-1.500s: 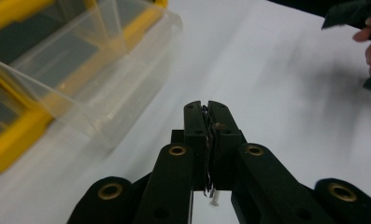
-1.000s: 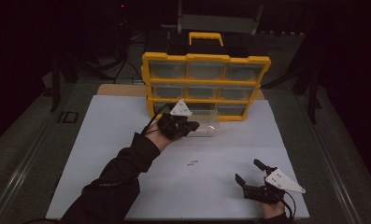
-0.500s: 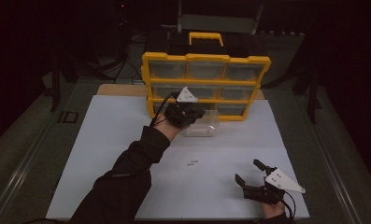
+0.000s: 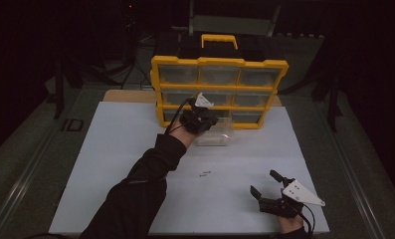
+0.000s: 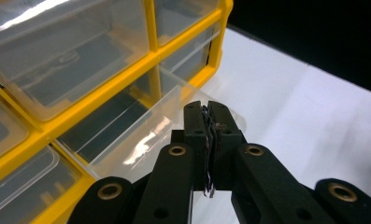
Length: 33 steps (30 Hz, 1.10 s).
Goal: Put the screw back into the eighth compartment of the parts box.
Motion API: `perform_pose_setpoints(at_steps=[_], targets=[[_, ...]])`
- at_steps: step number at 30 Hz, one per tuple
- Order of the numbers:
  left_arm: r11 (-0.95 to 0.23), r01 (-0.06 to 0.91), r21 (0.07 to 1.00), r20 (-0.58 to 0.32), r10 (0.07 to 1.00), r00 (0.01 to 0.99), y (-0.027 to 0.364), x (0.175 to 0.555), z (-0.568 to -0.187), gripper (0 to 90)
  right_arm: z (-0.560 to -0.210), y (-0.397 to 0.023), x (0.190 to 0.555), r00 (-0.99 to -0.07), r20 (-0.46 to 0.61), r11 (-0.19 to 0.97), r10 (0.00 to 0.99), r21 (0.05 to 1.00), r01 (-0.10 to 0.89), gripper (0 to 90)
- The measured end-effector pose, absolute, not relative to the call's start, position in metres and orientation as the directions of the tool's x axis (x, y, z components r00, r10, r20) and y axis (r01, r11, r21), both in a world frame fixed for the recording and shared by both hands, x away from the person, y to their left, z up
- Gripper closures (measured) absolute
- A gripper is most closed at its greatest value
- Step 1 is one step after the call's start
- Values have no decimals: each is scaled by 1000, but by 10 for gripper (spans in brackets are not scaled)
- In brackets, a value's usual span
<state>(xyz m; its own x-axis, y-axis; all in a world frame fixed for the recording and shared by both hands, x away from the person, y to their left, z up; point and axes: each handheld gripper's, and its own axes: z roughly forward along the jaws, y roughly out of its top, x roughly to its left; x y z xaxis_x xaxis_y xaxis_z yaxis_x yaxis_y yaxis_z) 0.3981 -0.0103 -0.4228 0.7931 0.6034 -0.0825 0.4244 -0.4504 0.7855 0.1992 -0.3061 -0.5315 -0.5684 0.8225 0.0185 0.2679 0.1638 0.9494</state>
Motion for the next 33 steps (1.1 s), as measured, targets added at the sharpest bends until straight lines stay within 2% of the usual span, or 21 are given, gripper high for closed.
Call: perform_pose_setpoints(at_steps=[19,33], targets=[[-484,513,709,-121,633,765,-23,418,-447,864,-531,-307,199,-568,25,158,823,950,270,88],[-556,564,610,-101,652,752,-36,431,-463,859,-532,-306,199,-572,28,161,819,948,276,88]])
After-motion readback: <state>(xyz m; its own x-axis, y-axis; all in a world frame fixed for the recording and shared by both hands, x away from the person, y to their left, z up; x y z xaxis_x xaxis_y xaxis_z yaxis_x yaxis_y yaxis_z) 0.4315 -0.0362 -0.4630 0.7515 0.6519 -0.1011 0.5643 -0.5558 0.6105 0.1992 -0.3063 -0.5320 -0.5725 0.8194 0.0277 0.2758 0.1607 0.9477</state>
